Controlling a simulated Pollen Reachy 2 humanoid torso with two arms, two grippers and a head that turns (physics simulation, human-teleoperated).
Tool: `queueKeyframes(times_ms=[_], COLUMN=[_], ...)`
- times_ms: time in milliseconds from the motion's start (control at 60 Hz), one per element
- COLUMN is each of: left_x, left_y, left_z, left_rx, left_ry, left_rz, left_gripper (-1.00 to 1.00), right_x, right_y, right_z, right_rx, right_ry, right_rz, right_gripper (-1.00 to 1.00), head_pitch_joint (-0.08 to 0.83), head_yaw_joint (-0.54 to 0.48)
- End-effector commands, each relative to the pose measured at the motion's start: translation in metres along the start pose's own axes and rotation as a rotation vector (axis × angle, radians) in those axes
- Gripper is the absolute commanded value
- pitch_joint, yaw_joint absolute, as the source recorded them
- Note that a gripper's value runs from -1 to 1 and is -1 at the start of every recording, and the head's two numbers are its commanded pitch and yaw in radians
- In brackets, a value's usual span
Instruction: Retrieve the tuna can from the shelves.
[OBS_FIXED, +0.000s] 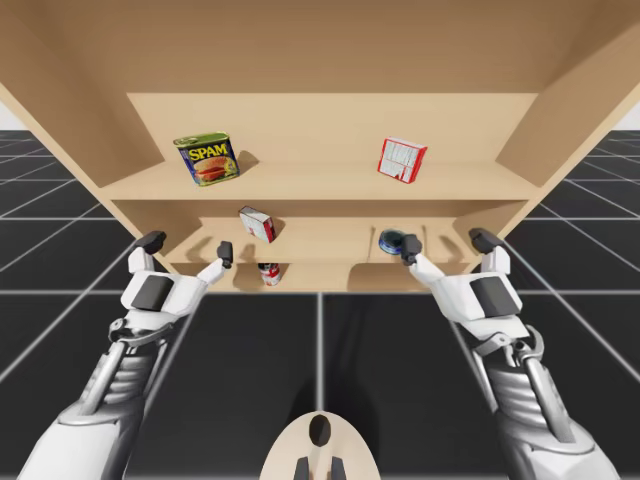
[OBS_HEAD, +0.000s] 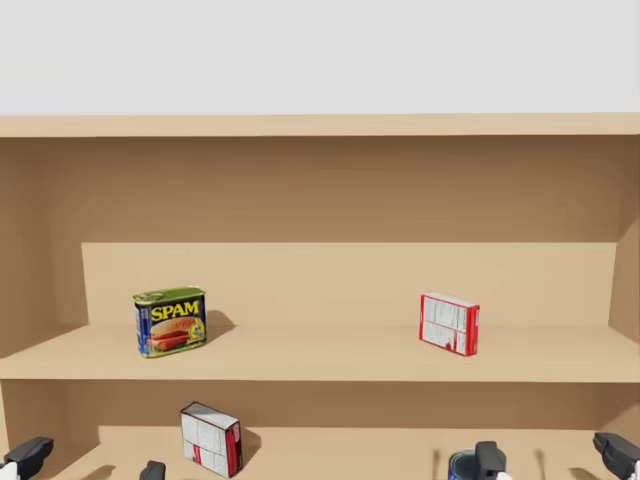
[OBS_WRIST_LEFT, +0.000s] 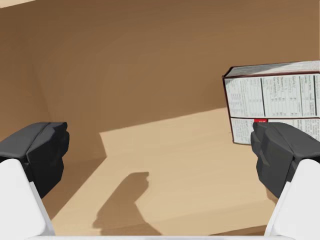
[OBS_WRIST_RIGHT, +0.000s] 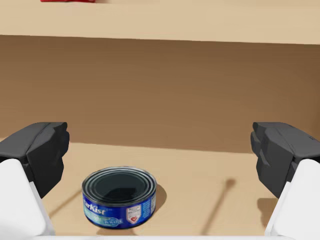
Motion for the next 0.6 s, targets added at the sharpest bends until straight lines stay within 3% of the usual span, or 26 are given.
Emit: queueKeyframes(times_ms=[17, 67, 217, 417, 600], left_x=[-0.0001, 0.0001, 0.0009, 0.0002, -0.0009], left_y=[-0.0003, -0.0004, -0.0003, -0.0016, -0.0007], left_z=[0.0000, 0.0000, 0.0006, 0.0002, -0.0007], left_rx=[0.001, 0.001, 0.003, -0.003, -0.006], left_ry=[0.000, 0.001, 0.000, 0.000, -0.002], left_rz=[-0.007, -0.008, -0.005, -0.007, -0.005], left_gripper=[-1.00, -1.00, -1.00, -1.00, -1.00], right_x=[-0.0015, 0.0002, -0.0005, -0.0024, -0.0061], right_y=[0.0040, 0.0044, 0.0013, 0.0007, 0.0038], right_z=[0.0028, 0.0030, -0.0002, -0.0015, -0.0025], right_rx=[-0.060, -0.038, -0.013, -0.026, -0.013], right_ry=[-0.010, -0.025, 0.009, 0.005, 0.014], right_rz=[-0.005, 0.005, -0.030, -0.016, 0.008], right_gripper=[-1.00, -1.00, -1.00, -1.00, -1.00], head_pitch_joint=[-0.002, 0.007, 0.100, 0.242, 0.341], head_yaw_joint=[0.02, 0.02, 0.01, -0.02, -0.12])
